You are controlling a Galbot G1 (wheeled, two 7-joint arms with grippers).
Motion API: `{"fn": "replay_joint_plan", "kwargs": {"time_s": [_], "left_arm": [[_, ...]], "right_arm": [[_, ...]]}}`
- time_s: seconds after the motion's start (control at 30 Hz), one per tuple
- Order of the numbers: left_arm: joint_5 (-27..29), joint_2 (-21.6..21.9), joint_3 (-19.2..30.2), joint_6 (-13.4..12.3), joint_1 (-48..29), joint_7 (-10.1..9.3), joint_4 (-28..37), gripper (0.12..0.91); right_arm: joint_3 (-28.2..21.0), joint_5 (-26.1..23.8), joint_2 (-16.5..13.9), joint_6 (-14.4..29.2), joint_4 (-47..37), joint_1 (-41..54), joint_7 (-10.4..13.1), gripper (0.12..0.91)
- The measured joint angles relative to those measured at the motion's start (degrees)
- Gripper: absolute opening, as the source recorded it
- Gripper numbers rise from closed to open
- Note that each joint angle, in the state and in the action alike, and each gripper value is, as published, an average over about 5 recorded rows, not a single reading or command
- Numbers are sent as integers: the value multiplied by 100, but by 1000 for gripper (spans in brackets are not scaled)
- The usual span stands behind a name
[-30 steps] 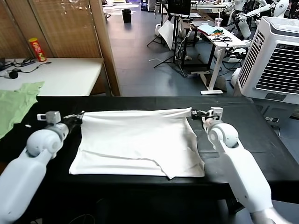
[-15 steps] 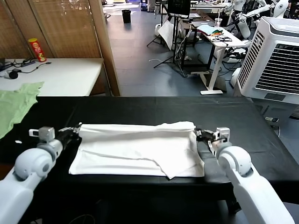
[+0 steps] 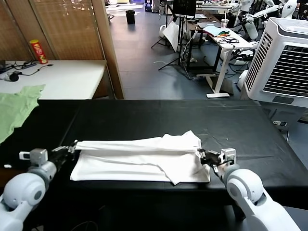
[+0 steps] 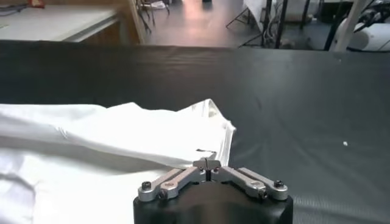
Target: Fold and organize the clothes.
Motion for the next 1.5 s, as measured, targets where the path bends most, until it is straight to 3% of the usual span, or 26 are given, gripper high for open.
{"fn": "replay_joint_plan", "kwargs": {"time_s": [0.37, 0.43, 0.53, 0.63, 0.8, 0.9, 1.0, 1.13, 1.5], "left_arm": [[226, -182, -66, -99, 496, -127, -38, 126], [234, -216, -66, -60, 559, -174, -69, 126], [217, -265, -77, 89, 641, -277, -153, 153], [171, -310, -115, 240, 719, -376, -262, 273], [-21, -396, -223, 417, 849, -586, -497, 557], [-149, -459, -288, 434, 835, -619, -618, 710], [-349, -532, -275, 457, 614, -712, -602, 784], [-520, -631, -109, 460, 5, -758, -311, 797], [-480, -958, 538, 452, -1426, -469, 916, 798]], "right_arm": [[12, -11, -58, -112, 125, -176, 49, 123], [30, -7, -66, -122, 146, -180, 58, 144], [77, 33, -94, -125, 210, -193, 71, 258], [142, 89, -138, -126, 307, -207, 84, 425], [269, 87, -134, -127, 410, -127, 87, 695], [276, -88, -43, -109, 305, 35, 81, 779], [191, -339, 137, 20, 58, 326, 64, 795], [-17, -608, 453, 240, -436, 815, 7, 798], [-502, -844, 1167, 335, -1834, 1697, -124, 798]]}}
